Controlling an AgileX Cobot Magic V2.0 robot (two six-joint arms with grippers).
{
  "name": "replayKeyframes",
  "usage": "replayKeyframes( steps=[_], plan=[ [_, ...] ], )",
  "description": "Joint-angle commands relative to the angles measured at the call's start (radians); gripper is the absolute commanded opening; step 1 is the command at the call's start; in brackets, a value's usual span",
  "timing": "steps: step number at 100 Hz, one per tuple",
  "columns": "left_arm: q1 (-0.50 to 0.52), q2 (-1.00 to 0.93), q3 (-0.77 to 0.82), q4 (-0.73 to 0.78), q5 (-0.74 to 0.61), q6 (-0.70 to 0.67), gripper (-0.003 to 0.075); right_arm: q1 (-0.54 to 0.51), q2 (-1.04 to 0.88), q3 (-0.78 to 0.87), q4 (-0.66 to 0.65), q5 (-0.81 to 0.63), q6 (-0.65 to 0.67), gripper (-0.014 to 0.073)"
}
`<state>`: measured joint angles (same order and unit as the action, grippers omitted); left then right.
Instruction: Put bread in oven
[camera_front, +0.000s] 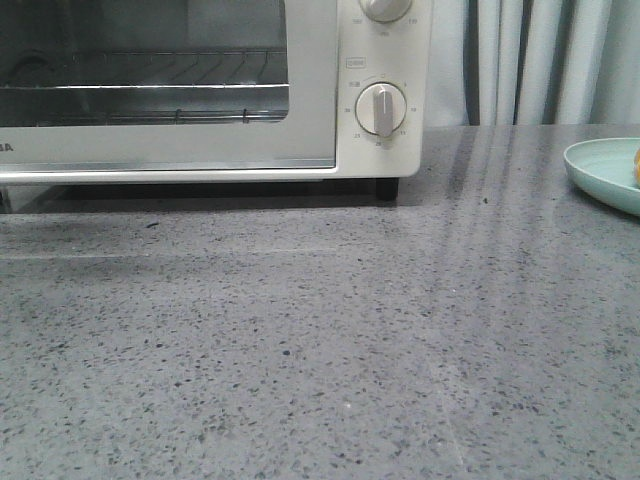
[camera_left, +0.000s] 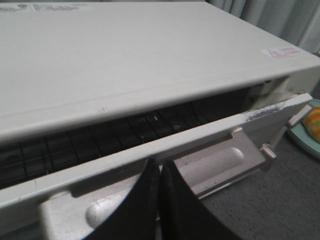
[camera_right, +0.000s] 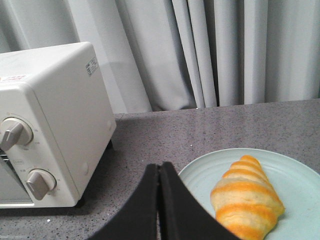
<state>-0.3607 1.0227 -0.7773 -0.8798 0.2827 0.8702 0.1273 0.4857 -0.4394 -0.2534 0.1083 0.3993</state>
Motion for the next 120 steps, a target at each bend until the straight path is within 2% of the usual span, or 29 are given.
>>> replayKeyframes(
  steps=[1, 32, 52, 69, 76, 81, 95, 108, 120],
  plan=[
    [-0.004, -0.024, 0.023, 0.007, 0.139, -0.025, -0.0022, 0.002, 0.004, -0.040, 0.019, -0.073, -0.009, -0.0069],
    [-0.004, -0.091, 0.092, 0.036, 0.478, -0.029, -0.0022, 0.002, 0.004, -0.040, 0.031, -0.146, -0.009, -0.0069],
    [-0.004, -0.091, 0.177, 0.056, 0.459, -0.029, -0.0022, 0.002, 0.004, -0.040, 0.031, -0.183, -0.009, -0.0069],
    [-0.004, -0.099, 0.187, 0.049, 0.450, -0.029, -0.0022, 0.002, 0.004, -0.045, 0.031, -0.167, -0.009, -0.0069],
    [-0.004, -0.133, 0.187, 0.014, 0.431, -0.029, -0.0022, 0.002, 0.016, -0.080, 0.049, -0.041, -0.007, -0.0069],
    [-0.004, -0.171, 0.180, -0.010, 0.415, -0.029, -0.0022, 0.002, 0.039, -0.125, 0.049, 0.122, -0.007, -0.0069],
    [-0.004, -0.314, 0.167, -0.053, 0.330, -0.029, -0.0022, 0.002, 0.156, -0.283, -0.030, 0.476, -0.009, -0.0068],
    [-0.004, -0.450, 0.163, -0.053, 0.290, -0.029, -0.0022, 0.002, 0.277, -0.420, -0.039, 0.644, -0.040, -0.0044],
    [-0.004, -0.538, 0.163, -0.053, 0.296, -0.029, -0.0022, 0.002, 0.362, -0.464, -0.039, 0.688, -0.061, 0.0076]
  ],
)
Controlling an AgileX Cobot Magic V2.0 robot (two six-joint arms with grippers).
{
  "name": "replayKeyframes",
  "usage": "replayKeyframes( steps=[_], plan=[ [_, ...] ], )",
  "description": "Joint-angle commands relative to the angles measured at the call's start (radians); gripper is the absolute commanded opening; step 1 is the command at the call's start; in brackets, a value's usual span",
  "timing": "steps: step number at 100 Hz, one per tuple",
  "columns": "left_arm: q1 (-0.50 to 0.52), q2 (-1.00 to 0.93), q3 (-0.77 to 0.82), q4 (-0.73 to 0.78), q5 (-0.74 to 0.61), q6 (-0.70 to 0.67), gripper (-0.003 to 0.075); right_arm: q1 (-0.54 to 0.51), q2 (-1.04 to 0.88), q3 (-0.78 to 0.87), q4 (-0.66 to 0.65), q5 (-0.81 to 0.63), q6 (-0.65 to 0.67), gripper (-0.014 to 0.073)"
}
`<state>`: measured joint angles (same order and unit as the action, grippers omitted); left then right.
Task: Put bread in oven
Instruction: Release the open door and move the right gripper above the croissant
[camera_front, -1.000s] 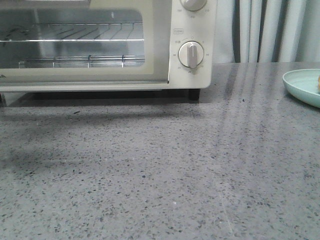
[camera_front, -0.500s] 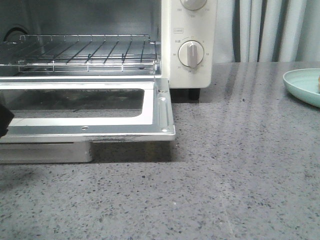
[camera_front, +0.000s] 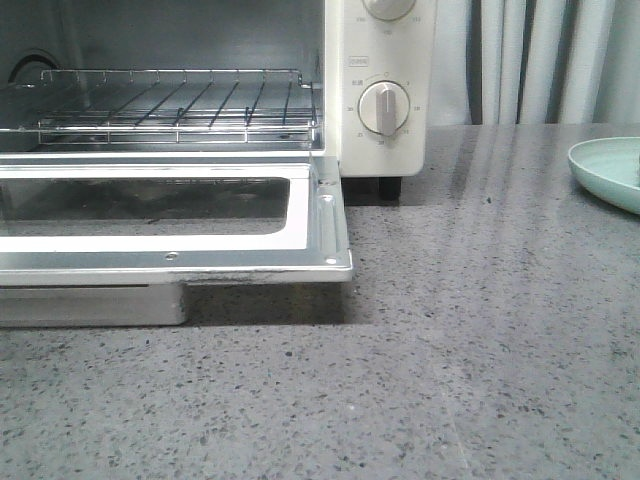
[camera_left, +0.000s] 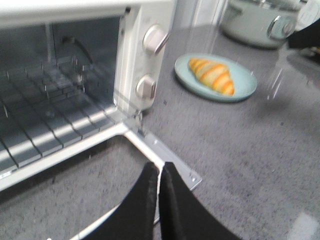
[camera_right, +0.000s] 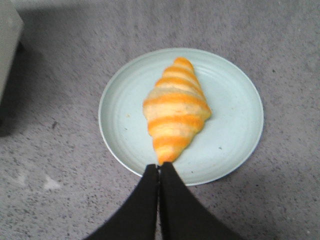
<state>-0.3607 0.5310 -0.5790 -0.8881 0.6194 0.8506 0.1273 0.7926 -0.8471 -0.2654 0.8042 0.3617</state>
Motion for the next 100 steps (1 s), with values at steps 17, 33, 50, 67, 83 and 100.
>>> replayKeyframes(
  steps=[17, 33, 50, 67, 83, 100],
  plan=[
    [-0.004, -0.117, -0.035, -0.045, -0.041, -0.009, -0.0022, 0.000, 0.172, -0.060, -0.027, -0.015, -0.024, 0.0252],
    [-0.004, -0.127, -0.035, -0.045, -0.014, -0.009, -0.0022, 0.000, 0.272, -0.060, -0.027, -0.078, -0.016, 0.0277],
    [-0.004, -0.127, -0.035, -0.068, 0.015, -0.009, -0.0022, -0.056, 0.341, -0.060, -0.029, -0.158, -0.002, 0.0278],
    [-0.004, -0.127, -0.035, -0.106, 0.016, -0.009, -0.0021, -0.153, 0.385, -0.060, -0.029, -0.199, -0.002, 0.0278],
    [-0.004, -0.127, -0.035, -0.105, 0.018, -0.009, -0.0022, -0.171, 0.421, -0.060, -0.015, -0.238, -0.002, 0.0278],
    [-0.004, -0.127, -0.035, -0.105, 0.018, -0.009, -0.0021, -0.171, 0.423, -0.060, 0.048, -0.258, -0.002, 0.0278]
  ],
)
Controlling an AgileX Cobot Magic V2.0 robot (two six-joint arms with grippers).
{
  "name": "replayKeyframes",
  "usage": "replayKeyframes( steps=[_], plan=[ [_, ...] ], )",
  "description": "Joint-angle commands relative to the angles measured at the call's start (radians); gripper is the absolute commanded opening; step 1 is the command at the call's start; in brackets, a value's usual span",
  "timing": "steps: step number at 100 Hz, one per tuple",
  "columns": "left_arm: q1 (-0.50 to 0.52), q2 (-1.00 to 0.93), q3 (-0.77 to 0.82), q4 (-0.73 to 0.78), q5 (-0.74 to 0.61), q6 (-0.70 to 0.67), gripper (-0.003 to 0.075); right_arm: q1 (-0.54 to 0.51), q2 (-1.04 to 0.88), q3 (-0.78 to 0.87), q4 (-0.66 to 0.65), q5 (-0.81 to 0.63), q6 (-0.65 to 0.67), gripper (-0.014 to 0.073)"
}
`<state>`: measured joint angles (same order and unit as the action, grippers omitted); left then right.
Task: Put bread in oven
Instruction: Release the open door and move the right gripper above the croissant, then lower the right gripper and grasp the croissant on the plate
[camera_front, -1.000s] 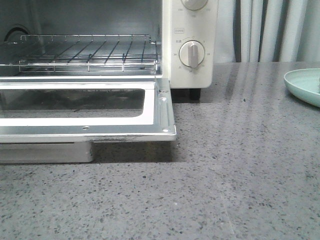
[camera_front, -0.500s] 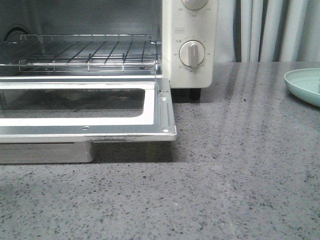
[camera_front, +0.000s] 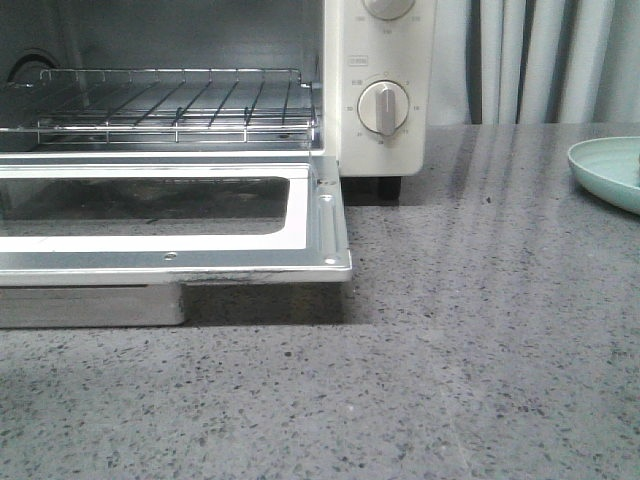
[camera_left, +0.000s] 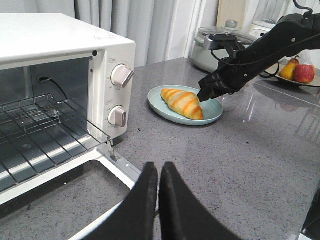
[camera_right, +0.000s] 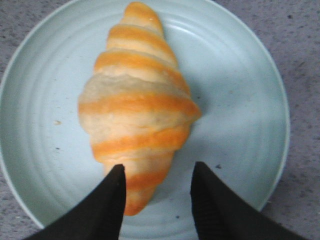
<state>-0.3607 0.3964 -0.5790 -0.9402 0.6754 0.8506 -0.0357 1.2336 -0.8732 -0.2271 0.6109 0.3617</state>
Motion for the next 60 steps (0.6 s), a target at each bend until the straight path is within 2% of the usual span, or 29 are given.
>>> replayKeyframes(
  steps=[1, 25, 60],
  plan=[
    [-0.004, 0.007, -0.035, -0.053, -0.038, -0.009, -0.0021, -0.008, -0.018, -0.034, 0.010, -0.065, -0.002, 0.0278],
    [-0.004, 0.007, -0.035, -0.062, -0.036, -0.009, -0.0021, -0.008, -0.004, -0.034, 0.010, -0.073, -0.002, 0.0278],
    [-0.004, 0.007, -0.035, -0.069, -0.036, -0.009, -0.0021, -0.008, 0.110, -0.034, 0.010, -0.041, -0.002, 0.0286]
  ],
)
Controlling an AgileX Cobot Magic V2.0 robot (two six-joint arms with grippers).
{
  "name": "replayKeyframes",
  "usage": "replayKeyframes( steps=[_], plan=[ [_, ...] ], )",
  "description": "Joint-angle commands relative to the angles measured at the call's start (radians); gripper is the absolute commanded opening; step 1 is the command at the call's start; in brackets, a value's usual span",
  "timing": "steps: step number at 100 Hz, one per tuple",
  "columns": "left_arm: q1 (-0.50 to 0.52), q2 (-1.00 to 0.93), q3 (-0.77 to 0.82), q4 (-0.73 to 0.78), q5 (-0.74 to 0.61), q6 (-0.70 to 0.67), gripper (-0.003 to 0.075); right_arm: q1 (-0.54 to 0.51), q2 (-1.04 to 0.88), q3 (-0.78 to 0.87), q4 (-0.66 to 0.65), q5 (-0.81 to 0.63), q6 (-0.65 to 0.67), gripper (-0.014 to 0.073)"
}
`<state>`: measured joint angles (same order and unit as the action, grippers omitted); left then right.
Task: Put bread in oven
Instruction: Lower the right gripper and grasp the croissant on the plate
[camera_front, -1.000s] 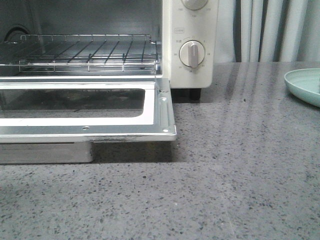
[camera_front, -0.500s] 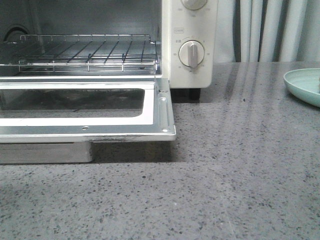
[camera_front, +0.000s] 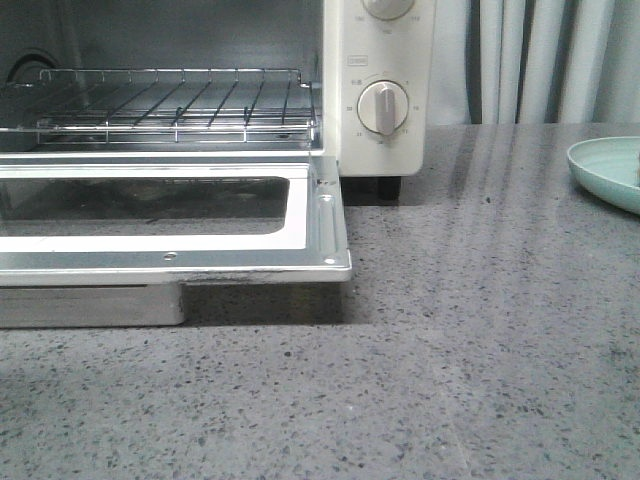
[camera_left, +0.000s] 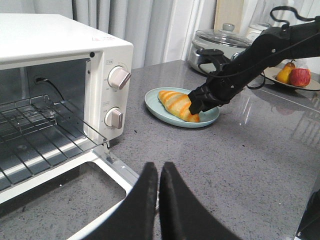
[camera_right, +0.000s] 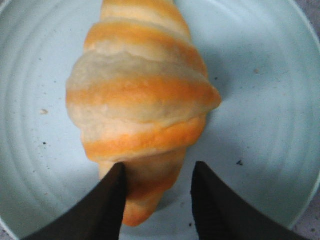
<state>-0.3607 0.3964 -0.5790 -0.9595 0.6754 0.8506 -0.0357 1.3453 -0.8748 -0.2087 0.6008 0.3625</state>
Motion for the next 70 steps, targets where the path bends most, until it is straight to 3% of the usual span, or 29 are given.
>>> replayKeyframes(
  steps=[1, 17, 35, 40, 47, 58, 70],
  plan=[
    [-0.004, 0.007, -0.035, -0.049, -0.036, -0.009, -0.0021, -0.008, 0.001, -0.032, -0.009, -0.031, -0.003, 0.0290],
    [-0.004, 0.007, -0.035, -0.049, -0.036, -0.009, -0.0022, -0.008, 0.053, -0.032, -0.009, -0.029, -0.003, 0.0370],
    [-0.004, 0.007, -0.035, -0.049, -0.036, -0.009, -0.0022, -0.008, 0.100, -0.032, -0.009, -0.009, -0.003, 0.0363],
    [-0.004, 0.007, -0.035, -0.049, -0.036, -0.009, -0.0022, -0.008, 0.107, -0.032, -0.009, -0.003, -0.003, 0.0325],
    [-0.004, 0.007, -0.035, -0.049, -0.036, -0.009, -0.0022, -0.008, 0.109, -0.032, -0.009, 0.000, -0.003, 0.0208],
    [-0.004, 0.007, -0.035, -0.049, -0.036, -0.009, -0.0022, -0.008, 0.109, -0.032, -0.009, 0.000, -0.003, -0.0079],
    [-0.004, 0.007, -0.035, -0.049, -0.036, -0.009, -0.0022, -0.008, 0.083, -0.032, -0.009, -0.005, -0.013, -0.0073]
  ],
)
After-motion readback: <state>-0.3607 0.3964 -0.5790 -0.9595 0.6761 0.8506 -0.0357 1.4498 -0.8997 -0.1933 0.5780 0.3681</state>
